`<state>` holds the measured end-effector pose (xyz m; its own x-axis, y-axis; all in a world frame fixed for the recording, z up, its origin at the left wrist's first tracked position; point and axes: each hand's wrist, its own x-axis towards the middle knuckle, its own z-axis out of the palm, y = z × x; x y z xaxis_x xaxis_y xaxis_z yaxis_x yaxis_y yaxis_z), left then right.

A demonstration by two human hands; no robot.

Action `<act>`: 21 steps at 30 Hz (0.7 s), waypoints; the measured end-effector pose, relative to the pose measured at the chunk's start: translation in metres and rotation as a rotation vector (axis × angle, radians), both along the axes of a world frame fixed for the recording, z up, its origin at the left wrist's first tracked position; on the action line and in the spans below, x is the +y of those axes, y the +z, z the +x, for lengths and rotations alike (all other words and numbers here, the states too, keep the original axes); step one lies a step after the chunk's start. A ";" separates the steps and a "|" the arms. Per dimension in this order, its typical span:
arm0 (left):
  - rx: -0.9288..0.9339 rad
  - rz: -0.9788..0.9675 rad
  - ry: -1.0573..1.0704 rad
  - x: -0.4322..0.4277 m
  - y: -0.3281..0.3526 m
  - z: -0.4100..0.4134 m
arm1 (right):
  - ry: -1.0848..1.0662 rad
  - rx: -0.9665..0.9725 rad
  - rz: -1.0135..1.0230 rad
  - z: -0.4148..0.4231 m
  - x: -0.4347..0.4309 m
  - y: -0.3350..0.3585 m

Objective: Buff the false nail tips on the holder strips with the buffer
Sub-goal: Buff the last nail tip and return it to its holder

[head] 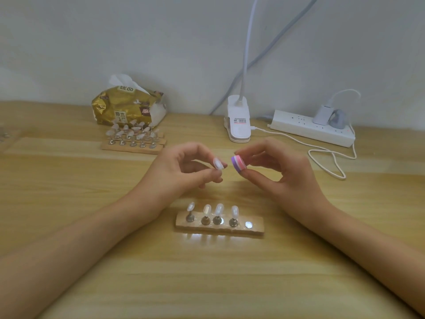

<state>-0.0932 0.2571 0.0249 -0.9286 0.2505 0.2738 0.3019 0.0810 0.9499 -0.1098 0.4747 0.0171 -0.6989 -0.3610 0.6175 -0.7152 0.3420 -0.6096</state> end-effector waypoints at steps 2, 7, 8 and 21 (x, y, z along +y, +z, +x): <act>-0.017 -0.009 -0.011 -0.001 0.000 -0.001 | -0.003 -0.042 -0.022 0.001 0.001 0.001; -0.044 0.013 -0.011 -0.004 -0.003 -0.003 | 0.011 -0.067 -0.005 0.000 0.002 0.002; -0.055 0.020 -0.013 -0.004 -0.003 -0.003 | 0.016 -0.073 0.000 0.000 0.002 0.002; -0.122 0.009 0.061 -0.001 -0.002 -0.003 | -0.031 -0.066 -0.050 0.005 -0.006 0.009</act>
<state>-0.0967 0.2560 0.0233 -0.9686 0.1909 0.1595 0.1786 0.0873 0.9800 -0.1047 0.4691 0.0265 -0.7488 -0.3087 0.5865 -0.6626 0.3312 -0.6717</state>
